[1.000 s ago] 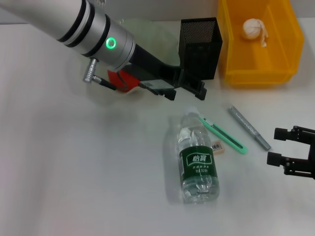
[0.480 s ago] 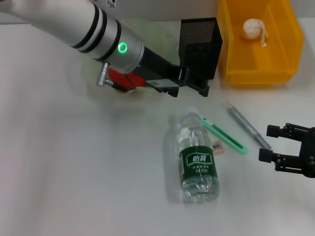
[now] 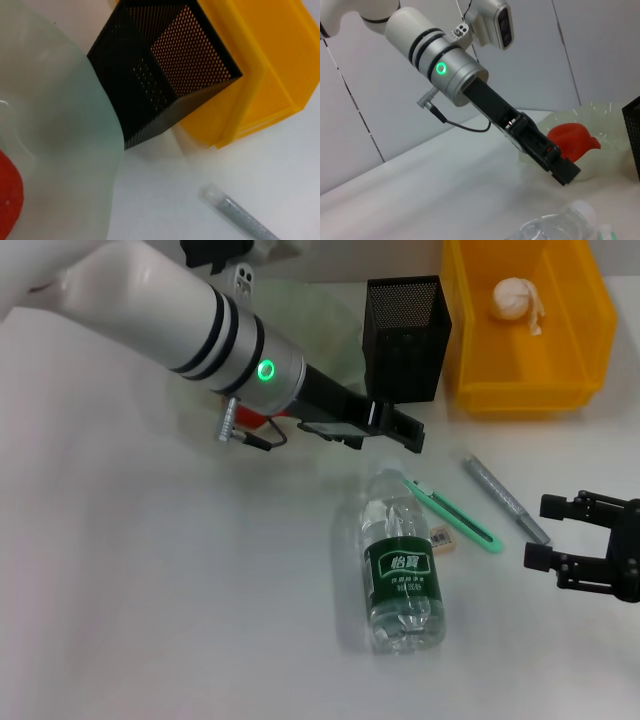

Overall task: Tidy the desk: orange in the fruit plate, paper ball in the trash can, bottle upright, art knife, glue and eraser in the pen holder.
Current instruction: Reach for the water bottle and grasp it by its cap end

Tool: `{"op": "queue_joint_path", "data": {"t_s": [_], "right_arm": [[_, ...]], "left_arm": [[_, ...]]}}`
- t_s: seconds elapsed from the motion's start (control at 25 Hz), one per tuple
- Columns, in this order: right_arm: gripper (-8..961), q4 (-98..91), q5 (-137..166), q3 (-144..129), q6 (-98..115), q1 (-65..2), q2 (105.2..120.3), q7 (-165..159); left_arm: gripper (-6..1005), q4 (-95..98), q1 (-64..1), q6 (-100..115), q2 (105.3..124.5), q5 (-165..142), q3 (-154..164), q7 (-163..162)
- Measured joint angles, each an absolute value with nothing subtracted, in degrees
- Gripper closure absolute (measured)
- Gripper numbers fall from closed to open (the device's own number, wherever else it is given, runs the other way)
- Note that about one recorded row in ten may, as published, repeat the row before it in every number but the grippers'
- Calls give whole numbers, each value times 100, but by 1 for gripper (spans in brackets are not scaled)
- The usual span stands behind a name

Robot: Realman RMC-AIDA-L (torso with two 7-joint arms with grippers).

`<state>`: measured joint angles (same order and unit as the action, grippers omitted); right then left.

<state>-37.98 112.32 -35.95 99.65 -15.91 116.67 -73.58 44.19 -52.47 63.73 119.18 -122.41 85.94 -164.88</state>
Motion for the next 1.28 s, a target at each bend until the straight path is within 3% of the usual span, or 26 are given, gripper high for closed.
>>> {"op": "queue_joint_path", "data": {"t_s": [1.28], "right_arm": [[170,-3556,11188,-3594,9667,-1810,11675,-7316]], "left_arm": [[231,4261,-5071,5620,11918,-11904,9573,-16486]]}}
